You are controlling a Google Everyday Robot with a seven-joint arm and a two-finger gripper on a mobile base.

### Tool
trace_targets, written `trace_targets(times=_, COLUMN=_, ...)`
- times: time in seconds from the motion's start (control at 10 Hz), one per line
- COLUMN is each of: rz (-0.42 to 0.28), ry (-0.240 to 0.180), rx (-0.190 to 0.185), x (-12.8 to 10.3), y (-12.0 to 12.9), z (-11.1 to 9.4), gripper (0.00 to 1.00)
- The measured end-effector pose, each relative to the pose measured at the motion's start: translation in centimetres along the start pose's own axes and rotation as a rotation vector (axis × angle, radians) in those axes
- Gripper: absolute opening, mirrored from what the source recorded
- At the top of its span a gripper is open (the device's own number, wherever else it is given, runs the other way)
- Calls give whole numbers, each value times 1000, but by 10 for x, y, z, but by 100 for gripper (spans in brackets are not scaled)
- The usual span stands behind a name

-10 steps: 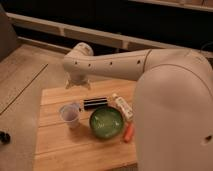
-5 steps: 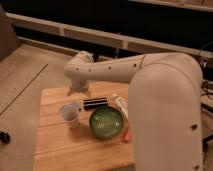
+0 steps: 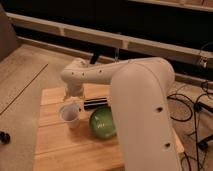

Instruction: Place the white sponge in the ceramic cup

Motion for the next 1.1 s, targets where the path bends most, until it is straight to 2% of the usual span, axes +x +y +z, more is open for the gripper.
trace_targets(times=0.2, rz=8, ry=49, rx=1, x=9, y=1, z=29, gripper=65)
trace_targets(times=0.4, rz=28, ry=74, rx=-3, x=8, y=-1, z=49, gripper=65)
trace_targets(times=0.7, rz=28, ry=83, rx=-30, x=0, y=14, z=69, gripper=65)
trace_targets(times=0.9, rz=26, ry=79, rx=-58, x=-6, y=26, z=76, gripper=65)
trace_targets(times=1.1, rz=37, ry=86, rx=-68, x=-6, y=27, z=82, gripper=65)
